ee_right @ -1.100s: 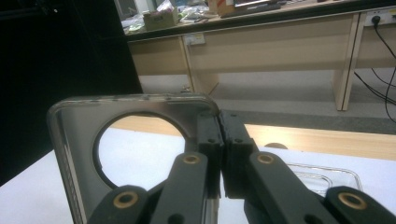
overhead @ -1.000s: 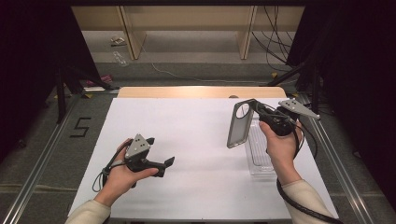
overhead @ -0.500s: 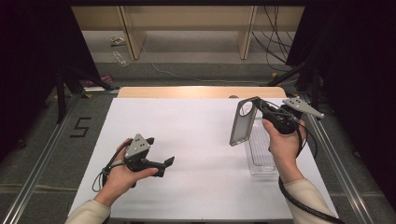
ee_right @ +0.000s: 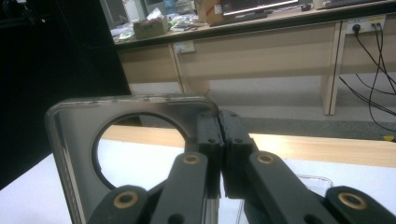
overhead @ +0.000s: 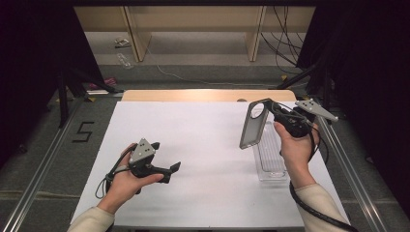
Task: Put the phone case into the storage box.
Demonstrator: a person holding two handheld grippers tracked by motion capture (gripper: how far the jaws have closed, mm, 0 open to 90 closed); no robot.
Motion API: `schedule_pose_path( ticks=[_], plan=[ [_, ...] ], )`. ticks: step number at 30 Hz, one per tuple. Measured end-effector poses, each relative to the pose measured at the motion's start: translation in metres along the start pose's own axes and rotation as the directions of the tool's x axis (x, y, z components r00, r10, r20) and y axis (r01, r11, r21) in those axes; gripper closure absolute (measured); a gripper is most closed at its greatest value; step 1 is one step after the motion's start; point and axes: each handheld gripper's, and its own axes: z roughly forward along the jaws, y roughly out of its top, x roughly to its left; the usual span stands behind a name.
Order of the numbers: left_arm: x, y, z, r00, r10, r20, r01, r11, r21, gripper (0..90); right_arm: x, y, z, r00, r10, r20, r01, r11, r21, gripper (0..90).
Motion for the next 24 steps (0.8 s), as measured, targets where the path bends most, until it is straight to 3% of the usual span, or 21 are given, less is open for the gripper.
schedule_pose_path(
  ticks=[24],
  plan=[
    [0.0006, 0.0003, -0.0003, 1.0000, 0.002, -0.001, -0.002, 1.0000, -0.001, 0.0, -0.0062, 0.0066, -0.0021, 0.9998, 0.015, 0.016, -0.014, 1.000, -0.023, 88.6]
  ],
)
